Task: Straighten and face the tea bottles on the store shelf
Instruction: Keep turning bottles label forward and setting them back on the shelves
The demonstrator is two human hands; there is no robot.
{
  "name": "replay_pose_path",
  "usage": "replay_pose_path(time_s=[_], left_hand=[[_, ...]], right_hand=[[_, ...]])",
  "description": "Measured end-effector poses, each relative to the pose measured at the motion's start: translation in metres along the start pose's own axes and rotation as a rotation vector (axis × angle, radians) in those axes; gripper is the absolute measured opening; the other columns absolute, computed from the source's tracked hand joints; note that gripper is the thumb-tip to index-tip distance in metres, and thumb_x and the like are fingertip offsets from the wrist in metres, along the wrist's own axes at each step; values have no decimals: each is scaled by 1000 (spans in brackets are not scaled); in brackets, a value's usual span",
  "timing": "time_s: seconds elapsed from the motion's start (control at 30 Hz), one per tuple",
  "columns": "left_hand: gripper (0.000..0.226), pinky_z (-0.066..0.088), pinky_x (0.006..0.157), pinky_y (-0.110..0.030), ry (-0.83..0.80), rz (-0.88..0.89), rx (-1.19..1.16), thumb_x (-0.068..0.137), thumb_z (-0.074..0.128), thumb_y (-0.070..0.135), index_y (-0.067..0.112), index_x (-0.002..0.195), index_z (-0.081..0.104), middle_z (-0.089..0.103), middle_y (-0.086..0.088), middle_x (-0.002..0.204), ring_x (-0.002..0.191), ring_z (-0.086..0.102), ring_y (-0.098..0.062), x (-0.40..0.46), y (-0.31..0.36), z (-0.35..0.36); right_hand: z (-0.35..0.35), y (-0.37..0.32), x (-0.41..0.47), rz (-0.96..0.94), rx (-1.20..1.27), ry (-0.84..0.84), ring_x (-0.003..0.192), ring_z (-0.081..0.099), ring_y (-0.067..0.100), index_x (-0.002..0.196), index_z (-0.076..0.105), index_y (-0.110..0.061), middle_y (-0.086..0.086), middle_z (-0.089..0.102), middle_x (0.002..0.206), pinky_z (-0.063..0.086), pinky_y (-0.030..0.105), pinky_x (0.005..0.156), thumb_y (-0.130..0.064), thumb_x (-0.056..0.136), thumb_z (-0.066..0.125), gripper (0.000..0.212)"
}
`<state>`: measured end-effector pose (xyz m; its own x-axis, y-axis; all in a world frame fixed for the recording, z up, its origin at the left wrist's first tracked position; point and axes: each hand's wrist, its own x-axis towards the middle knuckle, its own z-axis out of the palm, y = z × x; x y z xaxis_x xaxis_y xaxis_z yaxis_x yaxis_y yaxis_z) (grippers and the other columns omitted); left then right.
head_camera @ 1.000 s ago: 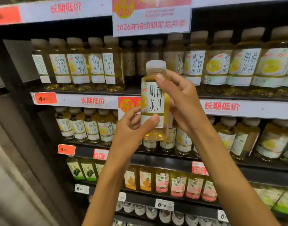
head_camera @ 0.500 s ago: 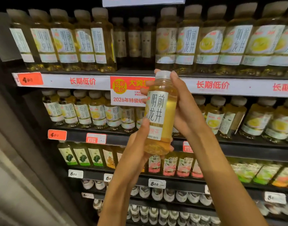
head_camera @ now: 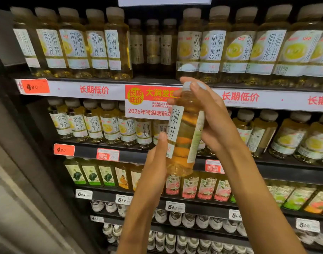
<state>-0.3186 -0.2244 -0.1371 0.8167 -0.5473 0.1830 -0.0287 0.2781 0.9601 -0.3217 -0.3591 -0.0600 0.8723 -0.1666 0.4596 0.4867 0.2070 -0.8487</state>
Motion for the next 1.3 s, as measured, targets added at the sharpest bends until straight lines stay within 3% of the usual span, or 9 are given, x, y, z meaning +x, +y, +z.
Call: replay_pose_path(time_s=[0.1, 0.17, 0.27, 0.47, 0.63, 0.8, 0.93, 1.1, 1.3], left_hand=[[58, 56, 59, -29, -100, -114, -231, 86, 33, 62, 25, 100, 76, 74, -13, 87, 70, 71, -23, 1, 0, 2], [65, 53, 53, -27, -220, -182, -410, 94, 27, 58, 14, 104, 74, 70, -14, 81, 63, 67, -21, 2, -2, 2], [66, 54, 57, -28, -330, -227, -519, 96, 26, 55, 7, 105, 71, 69, -13, 81, 65, 66, -20, 4, -7, 0], [54, 58, 78, -37, -150, -71, -266, 88, 39, 56, 19, 119, 64, 69, -15, 115, 103, 67, -32, 5, 0, -19], [46, 58, 69, -31, -91, -25, -154, 74, 51, 69, 40, 100, 73, 74, -6, 103, 89, 72, -24, -5, 4, -6], [69, 54, 52, -30, -273, -174, -538, 87, 43, 63, 3, 115, 64, 67, -19, 84, 64, 66, -24, -11, 6, -1], [70, 55, 54, -30, -371, -222, -639, 91, 36, 60, -1, 109, 66, 68, -19, 81, 63, 67, -24, -12, 2, 1], [55, 58, 72, -37, -74, -119, -319, 85, 42, 55, 16, 114, 68, 72, -17, 107, 95, 69, -32, -8, 2, -9], [59, 57, 61, -32, -34, -95, -371, 76, 49, 66, 20, 102, 75, 73, -15, 94, 77, 71, -25, -13, 6, 1]], right_hand=[[0, -2, 4, 50, 62, -69, 88, 71, 22, 115, 59, -16, 3, 72, 86, 57, 36, 80, -32, 93, 48, 29], [3, -1, 5, 99, 152, -109, 84, 71, 20, 114, 58, -15, 4, 72, 83, 57, 34, 76, -33, 92, 46, 30], [7, -3, 3, 93, 161, -104, 81, 70, 18, 110, 59, -15, 3, 71, 82, 56, 31, 72, -28, 93, 48, 23], [9, -11, -4, -26, -176, 24, 89, 69, 24, 102, 64, -21, 2, 71, 86, 55, 31, 76, -27, 92, 61, 12], [10, -10, -3, 31, -228, 40, 94, 69, 22, 109, 62, -21, 1, 72, 89, 55, 35, 83, -37, 93, 58, 24], [10, -8, -4, 112, 118, -67, 92, 70, 23, 108, 62, -16, 6, 72, 88, 57, 33, 79, -36, 91, 53, 27], [15, -4, -5, 84, 184, -62, 88, 70, 22, 108, 62, -15, 5, 72, 87, 56, 37, 81, -30, 91, 54, 24], [18, -11, -7, 9, -36, 29, 83, 70, 18, 104, 63, -16, 3, 72, 85, 56, 28, 67, -25, 90, 61, 16], [22, -9, -4, 93, -152, 1, 85, 72, 18, 102, 66, -20, 4, 74, 87, 57, 27, 68, -37, 92, 59, 22]])
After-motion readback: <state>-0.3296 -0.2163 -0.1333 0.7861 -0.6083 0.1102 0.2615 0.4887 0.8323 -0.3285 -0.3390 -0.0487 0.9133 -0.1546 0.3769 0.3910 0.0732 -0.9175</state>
